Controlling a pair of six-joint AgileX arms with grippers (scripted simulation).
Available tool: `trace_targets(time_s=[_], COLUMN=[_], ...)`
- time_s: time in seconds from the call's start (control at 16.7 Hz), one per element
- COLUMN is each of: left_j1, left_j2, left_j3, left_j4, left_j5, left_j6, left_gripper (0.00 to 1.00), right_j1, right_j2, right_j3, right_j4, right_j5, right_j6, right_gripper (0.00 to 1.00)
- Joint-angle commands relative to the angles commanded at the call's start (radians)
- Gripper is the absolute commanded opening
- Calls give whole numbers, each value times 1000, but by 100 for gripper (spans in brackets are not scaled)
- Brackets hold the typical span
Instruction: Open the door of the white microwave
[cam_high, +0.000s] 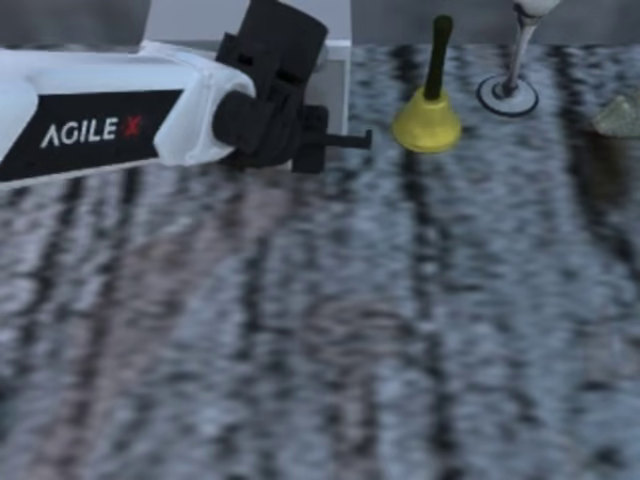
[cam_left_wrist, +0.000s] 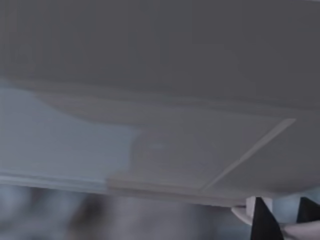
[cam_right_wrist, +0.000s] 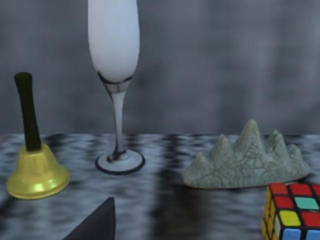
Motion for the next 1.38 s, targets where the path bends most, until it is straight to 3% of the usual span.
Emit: trace_targets(time_s=[0.3,1.38], left_j1=[17,17], left_j2=[-35,-35], left_j3=[-50,-51], left_j4=[28,28], left_j5=[32,33], left_j6=[50,51], left_gripper=[0,0], right_j1=[0,0], right_j2=[0,0], right_j3=[0,0], right_j4=[0,0], right_j5=[0,0], right_j6=[0,0], right_gripper=[100,100])
